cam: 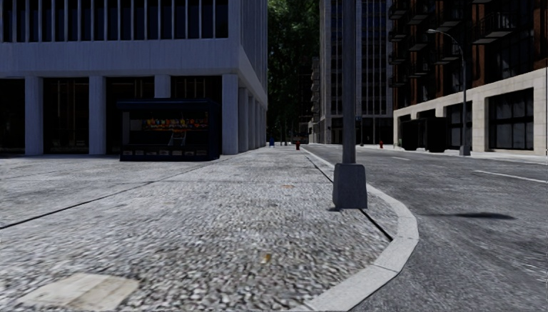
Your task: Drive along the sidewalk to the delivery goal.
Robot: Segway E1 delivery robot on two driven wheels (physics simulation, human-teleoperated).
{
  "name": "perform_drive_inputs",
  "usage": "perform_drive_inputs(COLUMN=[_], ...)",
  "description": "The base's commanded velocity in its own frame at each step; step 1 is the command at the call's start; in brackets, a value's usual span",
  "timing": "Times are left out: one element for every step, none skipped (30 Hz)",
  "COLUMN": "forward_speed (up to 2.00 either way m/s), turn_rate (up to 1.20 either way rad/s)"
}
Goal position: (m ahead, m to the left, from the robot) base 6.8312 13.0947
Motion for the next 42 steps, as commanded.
perform_drive_inputs(forward_speed=[2.0,2.0,2.0,2.0,2.0,2.0,2.0,2.0,2.0,2.0,2.0,2.0,2.0,2.0,2.0,2.0,2.0,2.0,2.0,2.0,2.0,2.0,2.0,2.0,2.0,2.0,2.0,2.0,2.0,2.0,2.0,2.0,2.0,2.0,2.0,2.0,2.0,2.0,2.0,2.0,2.0,2.0], turn_rate=[0.6,0.6,0.6,0.6,0.6,0.6,0.6,0.61,0.61,0.61,0.61,0.61,0.61,0.61,0.61,0.61,0.61,0.61,0.61,0.61,0.61,0.61,0.61,0.61,0.61,0.61,0.61,0.61,0.61,0.61,0.61,0.61,0.61,0.61,0.61,0.61,0.61,0.61,0.61,0.61,0.61,0.61])
